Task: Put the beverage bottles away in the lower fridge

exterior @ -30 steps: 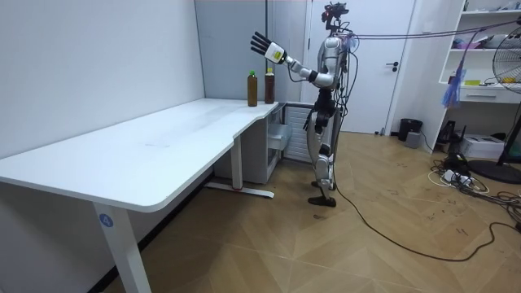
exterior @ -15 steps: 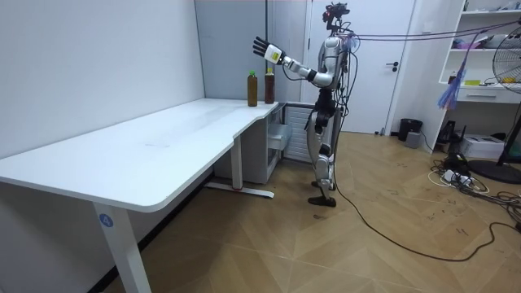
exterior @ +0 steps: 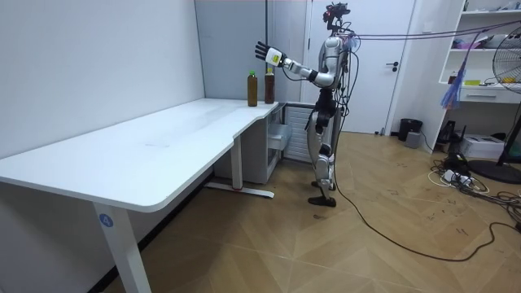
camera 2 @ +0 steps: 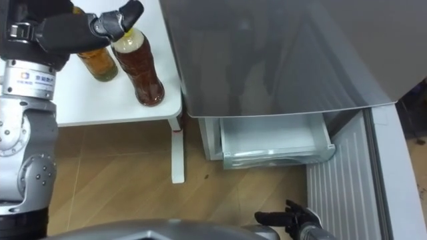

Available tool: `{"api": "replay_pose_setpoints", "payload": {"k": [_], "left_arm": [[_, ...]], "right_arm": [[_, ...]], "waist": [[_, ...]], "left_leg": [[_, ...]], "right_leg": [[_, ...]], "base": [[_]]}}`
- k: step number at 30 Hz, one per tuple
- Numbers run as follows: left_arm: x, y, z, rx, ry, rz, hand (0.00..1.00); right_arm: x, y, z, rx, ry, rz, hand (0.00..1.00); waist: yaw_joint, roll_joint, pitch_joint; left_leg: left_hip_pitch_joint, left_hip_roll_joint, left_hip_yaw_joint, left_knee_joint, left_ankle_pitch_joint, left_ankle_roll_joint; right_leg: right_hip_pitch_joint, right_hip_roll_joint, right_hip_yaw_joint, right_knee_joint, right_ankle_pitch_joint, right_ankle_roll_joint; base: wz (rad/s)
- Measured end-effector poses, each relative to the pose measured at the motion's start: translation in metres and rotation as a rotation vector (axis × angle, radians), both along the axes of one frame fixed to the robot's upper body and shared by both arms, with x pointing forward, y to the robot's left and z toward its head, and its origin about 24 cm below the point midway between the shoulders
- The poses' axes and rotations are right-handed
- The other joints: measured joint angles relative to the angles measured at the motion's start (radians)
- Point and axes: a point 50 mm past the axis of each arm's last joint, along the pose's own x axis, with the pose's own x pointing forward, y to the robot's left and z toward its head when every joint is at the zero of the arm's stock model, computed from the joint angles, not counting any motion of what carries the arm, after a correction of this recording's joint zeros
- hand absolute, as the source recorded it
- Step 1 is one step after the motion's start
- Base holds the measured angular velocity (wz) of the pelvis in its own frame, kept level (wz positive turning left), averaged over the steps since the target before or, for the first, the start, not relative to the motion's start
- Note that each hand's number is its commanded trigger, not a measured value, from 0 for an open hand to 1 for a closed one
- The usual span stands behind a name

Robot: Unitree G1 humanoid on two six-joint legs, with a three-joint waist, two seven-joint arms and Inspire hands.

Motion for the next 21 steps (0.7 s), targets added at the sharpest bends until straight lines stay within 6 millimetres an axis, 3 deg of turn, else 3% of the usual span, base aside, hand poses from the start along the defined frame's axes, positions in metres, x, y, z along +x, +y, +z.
{"api": "replay_pose_setpoints", "payload": {"k": [9,14,21], "left_arm": [[-0.003,0.001,-0.008,-0.006,0.037,0.003,0.00],[0.000,0.003,-0.023,-0.016,0.106,0.016,0.00],[-0.001,0.006,-0.040,-0.021,0.191,0.025,0.00]], "right_arm": [[-0.002,-0.002,0.000,-0.003,0.005,-0.015,0.00],[-0.003,-0.002,0.000,-0.002,0.012,-0.015,0.00],[-0.005,-0.001,-0.001,0.008,0.035,-0.016,0.00]], "waist": [[-0.007,-0.003,0.0034],[-0.001,-0.009,0.0066],[0.016,-0.014,0.0014]], "left_leg": [[0.007,0.000,0.005,-0.001,0.000,0.000],[0.016,0.002,0.004,-0.005,0.000,0.000],[0.015,0.004,0.004,-0.008,0.000,-0.001]], "right_leg": [[0.001,-0.001,0.001,0.000,0.000,0.000],[0.009,0.001,0.000,0.001,0.000,0.000],[0.004,0.004,0.000,0.001,0.000,0.000]], "base": [[-0.02],[0.00],[0.00]]}}
